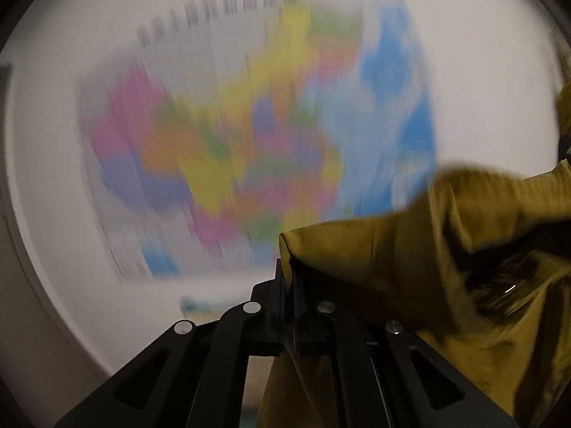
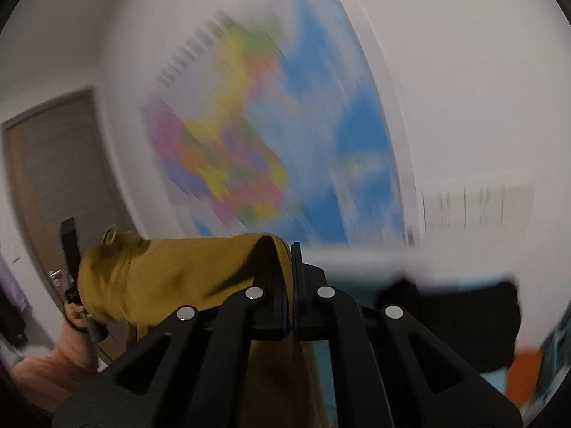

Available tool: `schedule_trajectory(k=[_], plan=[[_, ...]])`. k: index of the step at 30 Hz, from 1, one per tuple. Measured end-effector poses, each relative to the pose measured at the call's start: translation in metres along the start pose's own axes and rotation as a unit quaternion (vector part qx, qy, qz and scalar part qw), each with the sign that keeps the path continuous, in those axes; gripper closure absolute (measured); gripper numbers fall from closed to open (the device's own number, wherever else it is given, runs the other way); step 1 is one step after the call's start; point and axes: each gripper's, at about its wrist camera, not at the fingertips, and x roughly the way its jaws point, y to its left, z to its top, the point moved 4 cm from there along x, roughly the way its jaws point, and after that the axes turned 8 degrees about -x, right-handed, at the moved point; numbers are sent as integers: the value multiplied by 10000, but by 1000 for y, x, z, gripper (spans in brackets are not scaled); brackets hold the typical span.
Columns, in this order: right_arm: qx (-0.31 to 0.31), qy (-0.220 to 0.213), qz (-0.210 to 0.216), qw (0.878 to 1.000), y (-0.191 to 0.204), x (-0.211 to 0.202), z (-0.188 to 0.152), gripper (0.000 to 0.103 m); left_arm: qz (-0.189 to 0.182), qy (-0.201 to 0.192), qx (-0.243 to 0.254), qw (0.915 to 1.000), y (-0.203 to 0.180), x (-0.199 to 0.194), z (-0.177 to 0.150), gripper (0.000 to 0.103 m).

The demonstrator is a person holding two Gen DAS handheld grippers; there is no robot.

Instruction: Fold large clothes

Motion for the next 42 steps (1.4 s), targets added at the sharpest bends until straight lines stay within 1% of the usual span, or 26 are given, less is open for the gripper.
schedule_trajectory(k=[3, 7, 10, 12, 13, 14, 15, 16, 17, 18, 19, 22, 23, 25, 27, 28, 30, 33, 34, 35, 36, 37, 38, 40, 41, 42], plan=[[546, 941, -131, 9940, -48, 92, -52, 101, 378, 793, 115, 9961, -4, 90, -53, 101], [1087, 1836, -417, 9761, -95, 169, -122, 101, 210, 1703, 305, 9847, -20, 170, -105, 101], [1562, 1901, -598, 9674, -128, 183, -142, 99, 264, 1805, 234, 9829, -14, 199, -107, 101], [1631, 2053, -907, 9607, -142, 185, -147, 83, 144, 2023, -76, 9792, -5, 222, -102, 100], [1628, 2131, -1121, 9568, -146, 183, -149, 62, -29, 2142, -70, 9767, -6, 230, -101, 98], [1669, 2150, -1297, 9534, -151, 183, -149, 51, -31, 2239, -30, 9746, -5, 237, -101, 91], [1695, 2136, -1413, 9517, -152, 177, -149, 50, 4, 2294, -32, 9733, -6, 237, -101, 85], [1626, 2052, -1539, 9528, -150, 169, -144, 50, -5, 2314, -41, 9728, -5, 235, -100, 74], [1447, 1909, -1645, 9568, -143, 159, -137, 50, -127, 2241, -26, 9745, -1, 229, -97, 69], [1289, 1836, -1642, 9606, -136, 152, -131, 50, -288, 2171, -27, 9757, 3, 222, -95, 69], [1074, 1784, -1482, 9668, -122, 146, -126, 50, -415, 2131, -54, 9761, 5, 216, -94, 66], [394, 1777, -536, 9818, -58, 135, -122, 46, -1033, 1817, -109, 9779, 11, 176, -85, 57], [296, 1831, -220, 9824, -41, 136, -126, 38, -1214, 1677, -61, 9783, 8, 162, -82, 48], [446, 2274, 371, 9721, -15, 152, -149, 35, -1639, 1546, 107, 9742, 0, 138, -83, 38], [530, 2640, 629, 9610, -5, 177, -170, 37, -1940, 1623, 311, 9670, -14, 126, -91, 37], [618, 2765, 594, 9572, -6, 188, -179, 36, -2011, 1688, 447, 9639, -23, 124, -97, 35], [1074, 2977, 455, 9475, -20, 214, -199, 36, -1953, 1907, 635, 9599, -37, 132, -111, 35], [1649, 2974, 353, 9398, -42, 231, -216, 36, -1824, 2457, 480, 9508, -50, 164, -130, 39], [1813, 2872, 448, 9395, -47, 237, -218, 40, -1787, 2610, 392, 9479, -53, 178, -134, 50], [1969, 2792, 506, 9385, -52, 240, -219, 52, -1751, 2678, 334, 9468, -56, 184, -134, 66], [2023, 2726, 546, 9390, -55, 241, -218, 62, -1707, 2727, 281, 9464, -57, 193, -134, 76], [2049, 2585, 600, 9421, -58, 239, -213, 93, -1667, 2788, 192, 9456, -57, 201, -133, 95], [2074, 2382, 638, 9467, -61, 234, -202, 101, -1690, 2839, 7, 9438, -57, 207, -129, 95], [1924, 1872, 578, 9616, -68, 215, -171, 101, -1910, 2750, -168, 9421, -60, 212, -114, 97], [1941, 1684, 588, 9646, -69, 211, -159, 101, -1905, 2678, -209, 9442, -60, 211, -105, 97], [2064, 1277, 692, 9676, -76, 199, -134, 101, -1984, 2645, -376, 9430, -59, 211, -94, 97]])
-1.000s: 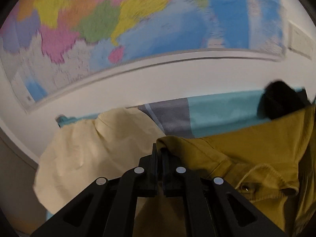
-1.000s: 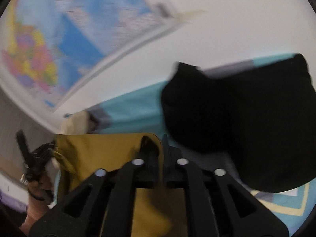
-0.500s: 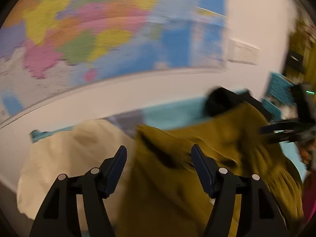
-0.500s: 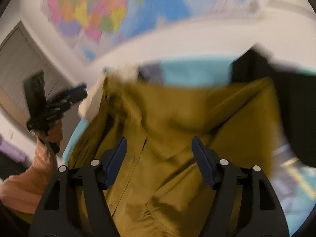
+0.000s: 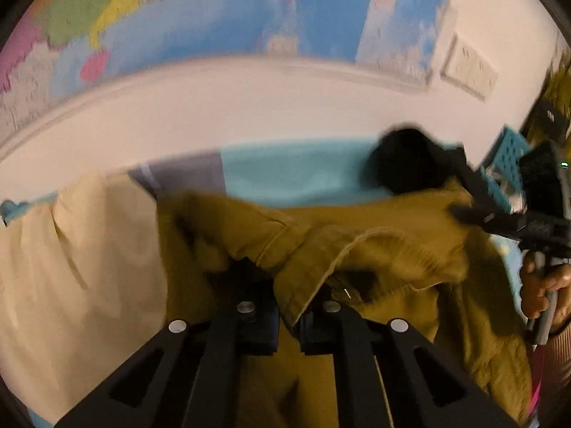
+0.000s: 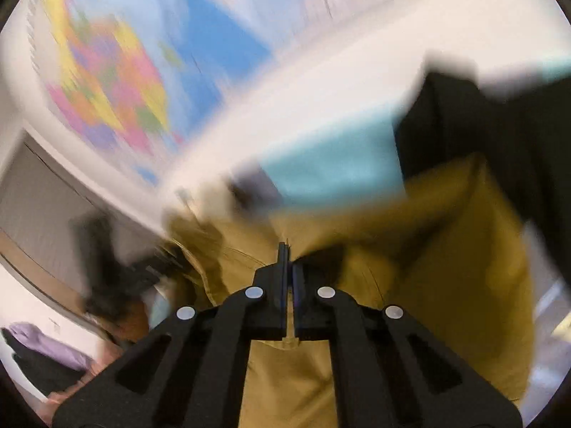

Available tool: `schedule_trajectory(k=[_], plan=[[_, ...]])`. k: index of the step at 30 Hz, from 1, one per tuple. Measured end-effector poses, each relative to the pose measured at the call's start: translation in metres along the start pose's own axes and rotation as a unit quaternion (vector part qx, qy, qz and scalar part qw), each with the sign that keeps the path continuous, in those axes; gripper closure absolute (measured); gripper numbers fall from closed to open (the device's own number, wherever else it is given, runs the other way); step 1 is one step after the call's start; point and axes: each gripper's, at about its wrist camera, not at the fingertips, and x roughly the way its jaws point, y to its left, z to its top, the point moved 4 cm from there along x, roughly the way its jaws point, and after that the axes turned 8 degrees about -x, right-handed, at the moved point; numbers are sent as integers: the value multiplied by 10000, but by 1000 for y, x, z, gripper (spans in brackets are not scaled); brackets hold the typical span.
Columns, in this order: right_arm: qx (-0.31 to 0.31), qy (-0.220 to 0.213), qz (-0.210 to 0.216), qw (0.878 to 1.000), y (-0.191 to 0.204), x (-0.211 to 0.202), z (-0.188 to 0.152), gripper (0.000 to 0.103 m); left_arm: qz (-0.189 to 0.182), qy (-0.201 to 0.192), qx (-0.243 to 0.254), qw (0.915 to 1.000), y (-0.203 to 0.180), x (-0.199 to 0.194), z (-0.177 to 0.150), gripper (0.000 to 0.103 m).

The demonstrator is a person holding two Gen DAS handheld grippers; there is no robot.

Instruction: Fold large clothes

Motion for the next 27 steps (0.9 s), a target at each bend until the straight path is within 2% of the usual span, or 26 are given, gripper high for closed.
schedule_trajectory(k=[1, 3, 6, 7, 8, 9, 10, 11, 13, 14, 15, 16, 17, 18, 19, 20, 22, 24, 25, 27], plan=[[48, -201, -19, 9998, 1, -7, 14, 101, -378, 12, -289, 9989, 0, -6, 13, 97], [166, -529, 23, 9985, 0, -17, 40, 101, -709, 40, -683, 9951, 0, -10, 33, 97], [452, -544, -392, 9967, -17, -2, 62, 101, -729, 345, -1130, 9903, 0, 10, 55, 95], [640, -446, -509, 9957, -26, 9, 65, 101, -654, 577, -1270, 9881, 1, 26, 60, 94], [707, -390, -583, 9950, -32, 17, 65, 100, -588, 816, -1334, 9859, 3, 41, 61, 90], [758, -328, -742, 9938, -40, 25, 63, 97, -547, 966, -1421, 9836, 6, 51, 61, 86], [804, -248, -921, 9922, -46, 32, 61, 90, -523, 1096, -1675, 9784, 14, 63, 61, 76], [849, -212, -1010, 9910, -52, 29, 58, 80, -510, 1086, -1796, 9764, 21, 66, 60, 74], [822, -245, -1036, 9909, -56, 27, 50, 69, -567, 1094, -1943, 9732, 31, 70, 57, 74], [635, -185, -1067, 9921, -52, 26, 47, 64, -593, 1059, -1913, 9740, 34, 71, 57, 74], [514, -122, -1123, 9923, -49, 26, 45, 62, -512, 1004, -1770, 9777, 34, 70, 56, 74], [380, -48, -1069, 9935, -44, 23, 41, 59, -406, 994, -1642, 9806, 34, 74, 55, 76], [216, 70, -967, 9951, -36, 18, 35, 52, -331, 958, -1565, 9825, 34, 74, 55, 82], [-6, 153, -991, 9950, -29, 9, 32, 48, -415, 870, -1589, 9826, 34, 69, 56, 84], [-250, 202, -1077, 9937, -22, 1, 26, 42, -529, 752, -1553, 9836, 33, 58, 53, 80], [-473, 248, -1156, 9919, -16, -7, 20, 37, -594, 634, -1409, 9862, 34, 44, 48, 60], [-969, 356, -1248, 9868, 3, -29, -3, 30, -464, 368, -1028, 9929, 32, 20, 37, 36], [-1408, 526, -1467, 9777, 17, -56, -35, 22, -62, -35, -282, 9996, 25, -13, 14, 35], [-1484, 576, -1557, 9749, 18, -66, -44, 15, 17, -131, -53, 9999, 24, -25, 3, 33], [-1535, 785, -1657, 9710, 22, -82, -80, 12, 146, -285, 206, 9993, 29, -53, -22, 29]])
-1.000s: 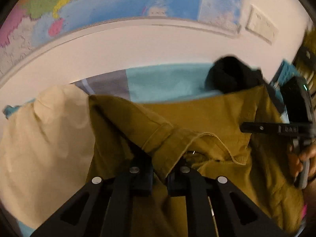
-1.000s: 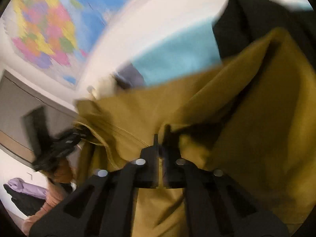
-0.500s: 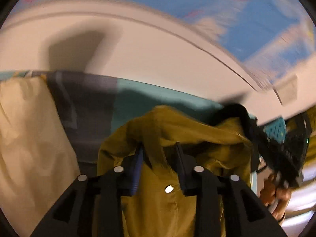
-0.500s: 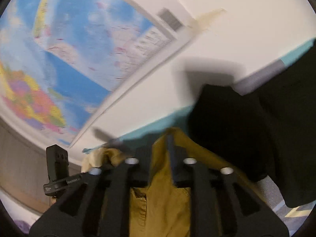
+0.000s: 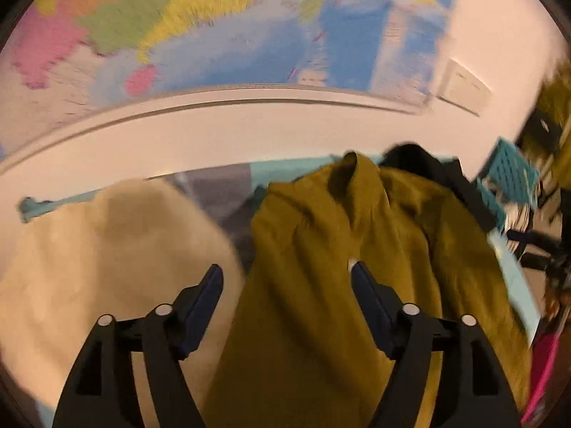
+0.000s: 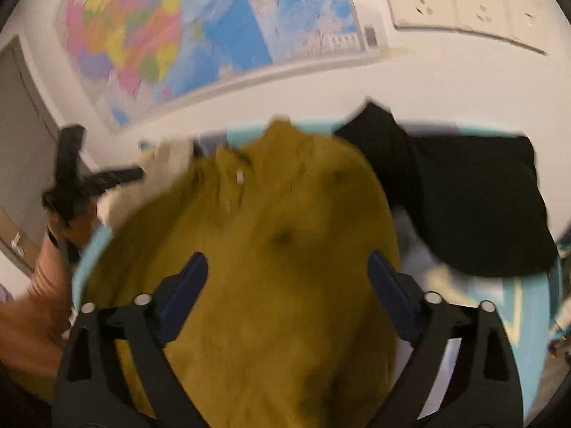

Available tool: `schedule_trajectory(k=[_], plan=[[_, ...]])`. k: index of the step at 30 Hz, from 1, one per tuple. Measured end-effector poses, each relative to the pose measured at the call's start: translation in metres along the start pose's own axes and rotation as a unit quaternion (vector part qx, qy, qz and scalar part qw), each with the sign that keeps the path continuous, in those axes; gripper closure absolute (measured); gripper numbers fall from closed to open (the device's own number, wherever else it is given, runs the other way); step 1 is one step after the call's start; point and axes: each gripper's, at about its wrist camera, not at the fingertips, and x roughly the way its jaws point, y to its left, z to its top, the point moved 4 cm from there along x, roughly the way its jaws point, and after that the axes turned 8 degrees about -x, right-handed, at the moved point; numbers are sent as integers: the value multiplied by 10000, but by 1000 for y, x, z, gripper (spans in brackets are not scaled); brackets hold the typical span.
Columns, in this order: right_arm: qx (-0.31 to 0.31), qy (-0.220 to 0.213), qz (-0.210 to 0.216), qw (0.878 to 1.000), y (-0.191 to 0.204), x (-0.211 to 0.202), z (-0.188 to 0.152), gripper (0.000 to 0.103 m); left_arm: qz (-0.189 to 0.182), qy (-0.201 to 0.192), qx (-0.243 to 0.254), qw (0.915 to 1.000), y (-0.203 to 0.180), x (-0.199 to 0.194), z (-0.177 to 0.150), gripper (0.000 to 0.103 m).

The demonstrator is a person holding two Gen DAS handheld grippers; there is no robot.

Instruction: Fold large clothes

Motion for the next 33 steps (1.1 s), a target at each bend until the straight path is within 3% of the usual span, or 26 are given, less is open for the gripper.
schedule_trajectory(k=[3, 7, 9, 11, 12, 13, 15, 18, 20, 22, 26, 28, 30, 31, 33], plan=[[30, 392, 134, 9991, 4, -11, -46, 12, 258, -51, 323, 9991, -3, -26, -41, 27], [69, 806, 342, 9961, 31, 5, -83, 12, 143, 8, 609, 9980, -20, -37, -87, 21], [-96, 840, 453, 9954, 43, 11, -92, 20, -13, 126, 896, 9959, -32, -42, -113, 19], [-212, 779, 479, 9956, 47, 12, -95, 82, -124, 187, 1142, 9932, -43, -40, -134, 17], [-221, 729, 450, 9961, 47, 9, -92, 92, -95, 221, 1263, 9917, -46, -41, -143, 17], [-255, 573, 413, 9972, 46, 0, -86, 96, 0, 277, 1366, 9902, -48, -39, -150, 17], [-297, 212, 292, 9989, 42, -24, -69, 97, 140, 381, 1439, 9888, -48, -37, -158, 21], [-326, -390, -266, 9984, 17, -79, -34, 97, 275, 587, 1240, 9902, -37, -28, -158, 55], [-245, -675, -736, 9947, -10, -114, -14, 97, 272, 649, 1028, 9922, -27, -24, -152, 86], [-111, -799, -1010, 9916, -38, -134, -4, 98, 245, 507, 810, 9951, -18, -27, -145, 99], [362, -481, -1355, 9889, -104, -117, -9, 97, 401, 108, 286, 9987, 6, -42, -118, 100], [691, -285, -1267, 9891, -124, -97, -25, 92, 503, -3, -22, 9987, 24, -50, -106, 100], [1078, 121, -1099, 9880, -145, -69, -47, 73, 862, -196, -378, 9954, 50, -60, -91, 100], [1206, 240, -1193, 9852, -151, -61, -56, 52, 1078, -241, -668, 9916, 70, -63, -83, 99], [1534, 238, -1438, 9774, -164, -59, -71, 46, 1333, -126, -1000, 9859, 93, -63, -79, 92]])
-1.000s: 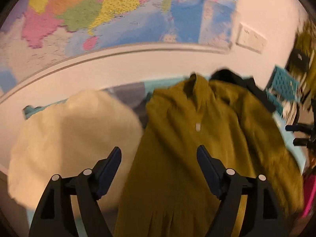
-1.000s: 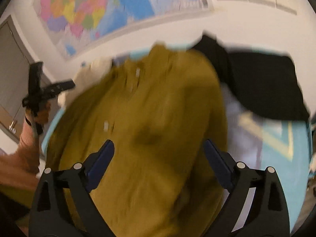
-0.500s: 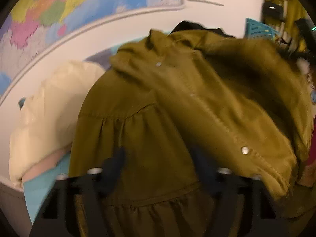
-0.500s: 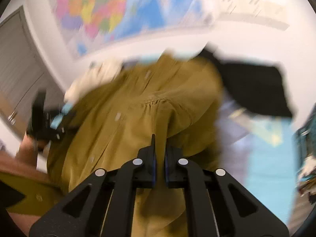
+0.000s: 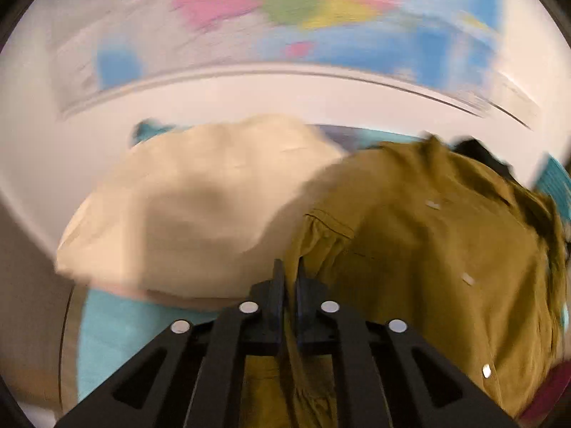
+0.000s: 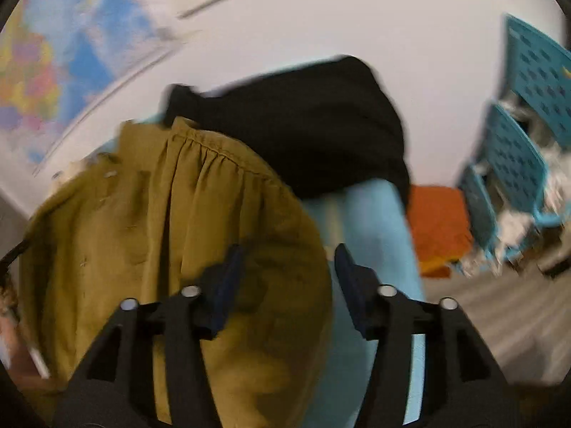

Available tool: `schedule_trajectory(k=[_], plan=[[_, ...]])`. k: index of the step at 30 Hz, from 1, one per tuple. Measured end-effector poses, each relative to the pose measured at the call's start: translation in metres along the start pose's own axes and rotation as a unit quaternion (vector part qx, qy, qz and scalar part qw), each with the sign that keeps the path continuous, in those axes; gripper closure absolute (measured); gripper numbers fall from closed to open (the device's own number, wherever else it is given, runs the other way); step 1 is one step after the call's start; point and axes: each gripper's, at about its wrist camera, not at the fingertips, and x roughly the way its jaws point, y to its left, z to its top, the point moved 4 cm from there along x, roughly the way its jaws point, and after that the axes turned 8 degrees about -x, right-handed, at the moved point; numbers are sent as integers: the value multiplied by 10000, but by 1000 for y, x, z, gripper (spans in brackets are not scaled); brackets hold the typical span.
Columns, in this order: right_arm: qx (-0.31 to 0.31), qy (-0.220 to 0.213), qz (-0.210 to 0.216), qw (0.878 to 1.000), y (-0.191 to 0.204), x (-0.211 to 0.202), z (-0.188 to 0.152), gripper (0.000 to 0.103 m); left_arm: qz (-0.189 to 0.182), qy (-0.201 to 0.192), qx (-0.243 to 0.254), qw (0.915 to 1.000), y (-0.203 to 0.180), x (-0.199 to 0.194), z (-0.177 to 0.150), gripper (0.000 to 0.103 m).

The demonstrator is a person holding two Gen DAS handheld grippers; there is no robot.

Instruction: Fold large clothes

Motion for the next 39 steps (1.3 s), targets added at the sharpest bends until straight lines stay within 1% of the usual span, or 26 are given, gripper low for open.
schedule_trajectory(k=[1, 2, 3, 4, 5, 7, 9, 11, 12, 13, 14, 15, 16, 17, 18, 19, 20, 22, 23, 24, 27, 30, 32, 34, 37, 39], plan=[[216, -50, 19, 9998, -6, -3, -3, 36, 233, 41, -13, 9997, 8, 5, 3, 79], [418, -222, 49, 9989, -10, -11, -5, 33, 433, 34, -7, 9991, 9, 6, 5, 60], [421, -414, 100, 9982, -8, -22, -7, 33, 721, 9, 13, 9974, 12, 8, 5, 50], [331, -572, 136, 9977, -3, -34, -8, 29, 835, 1, -9, 9965, 12, 7, 4, 36], [224, -676, 161, 9973, 1, -41, -9, 20, 717, -7, -34, 9974, 14, 5, 4, 38], [-140, -843, 307, 9959, 30, -57, -15, 11, 354, -94, -11, 9993, 8, 0, 2, 38], [-588, -773, 481, 9941, 57, -58, -25, 11, 229, -315, 168, 9991, -6, -10, -2, 38], [-1018, -541, 364, 9927, 84, -49, -40, 11, 93, -479, 323, 9983, -24, -19, -6, 38], [-1161, -463, 281, 9918, 91, -45, -45, 11, 50, -527, 370, 9979, -30, -22, -8, 38], [-1348, -318, 66, 9903, 97, -35, -53, 11, -8, -605, 429, 9972, -36, -27, -9, 38], [-1469, -141, -144, 9889, 99, -24, -58, 12, -73, -652, 480, 9967, -42, -30, -9, 38], [-1497, -41, -241, 9884, 99, -17, -62, 15, -172, -717, 532, 9959, -47, -32, -9, 37], [-1496, 37, -269, 9884, 97, -12, -63, 31, -266, -777, 566, 9950, -52, -36, -9, 35], [-1461, 160, -245, 9888, 93, -6, -64, 52, -336, -816, 588, 9944, -58, -40, -9, 34], [-1430, 191, -228, 9893, 89, -5, -63, 63, -394, -841, 608, 9938, -61, -43, -9, 33], [-1398, 157, -149, 9899, 86, -8, -60, 83, -477, -840, 640, 9933, -65, -44, -10, 33], [-1315, 71, 33, 9913, 82, -14, -56, 87, -520, -822, 672, 9930, -69, -45, -11, 33], [-1076, -226, 459, 9929, 75, -43, -42, 92, -559, -816, 782, 9920, -77, -45, -14, 33], [-995, -339, 632, 9925, 75, -55, -38, 95, -608, -809, 862, 9911, -82, -46, -15, 33], [-958, -495, 899, 9901, 78, -75, -29, 95, -666, -800, 921, 9903, -85, -46, -16, 33], [-1164, -879, 1431, 9789, 102, -130, -3, 95, -923, -762, 1095, 9867, -98, -46, -16, 33], [-1398, -1045, 1859, 9669, 137, -157, 15, 95, -1161, -759, 1225, 9827, -110, -46, -14, 33], [-1628, -1023, 2025, 9602, 162, -159, 25, 95, -1393, -718, 1322, 9788, -121, -47, -13, 33], [-1756, -908, 2308, 9527, 190, -147, 36, 95, -1509, -704, 1411, 9759, -129, -46, -13, 33], [-1868, -596, 2632, 9446, 230, -114, 44, 95, -1860, -577, 1512, 9691, -142, -46, -14, 32], [-1932, -367, 2743, 9413, 254, -88, 48, 95, -1995, -490, 1552, 9663, -146, -45, -16, 31]])
